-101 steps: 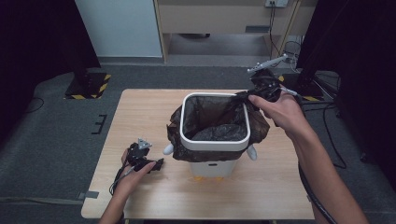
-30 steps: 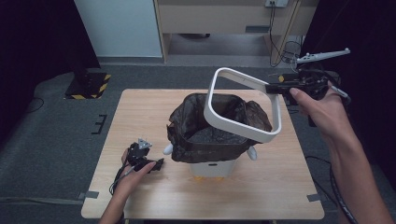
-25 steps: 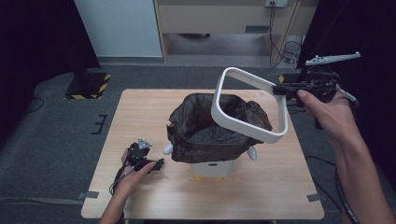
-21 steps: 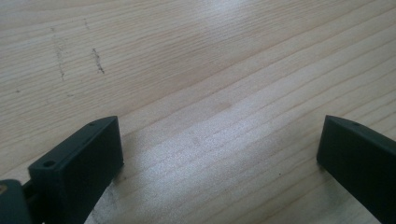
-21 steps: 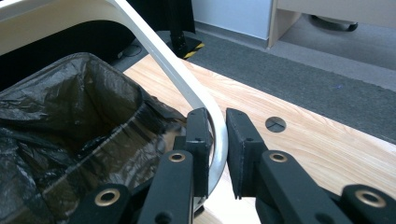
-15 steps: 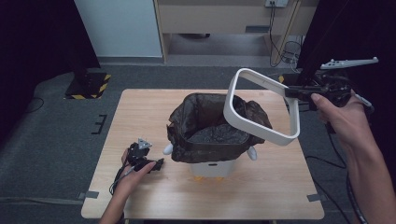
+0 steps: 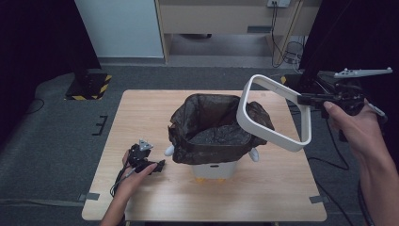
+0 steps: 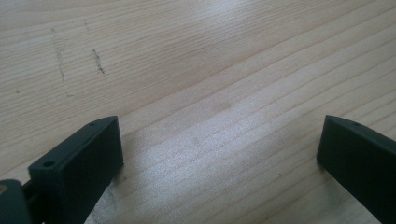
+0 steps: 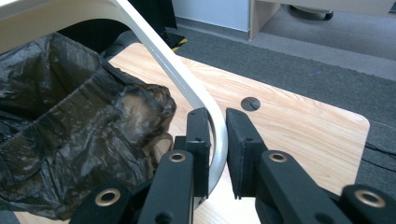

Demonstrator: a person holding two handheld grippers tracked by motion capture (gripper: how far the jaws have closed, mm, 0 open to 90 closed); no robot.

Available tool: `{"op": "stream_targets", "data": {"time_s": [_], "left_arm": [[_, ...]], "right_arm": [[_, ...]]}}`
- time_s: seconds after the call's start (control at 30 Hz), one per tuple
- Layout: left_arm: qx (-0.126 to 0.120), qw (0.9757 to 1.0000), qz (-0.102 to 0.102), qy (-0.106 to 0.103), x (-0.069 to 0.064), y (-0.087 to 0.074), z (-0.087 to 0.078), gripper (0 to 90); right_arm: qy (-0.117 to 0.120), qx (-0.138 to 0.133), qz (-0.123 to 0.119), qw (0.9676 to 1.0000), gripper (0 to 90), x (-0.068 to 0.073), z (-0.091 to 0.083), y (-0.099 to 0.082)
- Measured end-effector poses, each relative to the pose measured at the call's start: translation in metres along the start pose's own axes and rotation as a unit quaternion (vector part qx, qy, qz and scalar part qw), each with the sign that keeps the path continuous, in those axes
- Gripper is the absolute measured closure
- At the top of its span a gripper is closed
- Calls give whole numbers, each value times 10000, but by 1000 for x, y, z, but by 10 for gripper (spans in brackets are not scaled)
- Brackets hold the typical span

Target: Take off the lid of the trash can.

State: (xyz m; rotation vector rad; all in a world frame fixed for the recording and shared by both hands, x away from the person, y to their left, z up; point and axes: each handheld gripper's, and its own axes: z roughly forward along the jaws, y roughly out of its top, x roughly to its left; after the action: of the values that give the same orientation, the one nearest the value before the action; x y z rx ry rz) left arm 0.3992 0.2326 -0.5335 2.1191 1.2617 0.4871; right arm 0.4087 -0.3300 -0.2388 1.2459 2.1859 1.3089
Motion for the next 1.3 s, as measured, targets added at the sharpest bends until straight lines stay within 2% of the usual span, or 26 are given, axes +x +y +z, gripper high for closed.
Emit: {"op": "stream_targets", "data": {"time_s": [0.53, 0.9, 1.3], "left_arm": [[-11, 10000, -3, 0, 0, 0, 0, 0], [-81, 10000, -32, 10, -1, -1, 0, 0], [-91, 9999, -37, 17, -1, -2, 0, 0]], "right_arm": [[-335, 3, 179, 9993, 803, -29, -33, -22], [-549, 51, 242, 9982, 804, -50, -41, -41], [-829, 200, 256, 9960, 804, -66, -46, -55]]}}
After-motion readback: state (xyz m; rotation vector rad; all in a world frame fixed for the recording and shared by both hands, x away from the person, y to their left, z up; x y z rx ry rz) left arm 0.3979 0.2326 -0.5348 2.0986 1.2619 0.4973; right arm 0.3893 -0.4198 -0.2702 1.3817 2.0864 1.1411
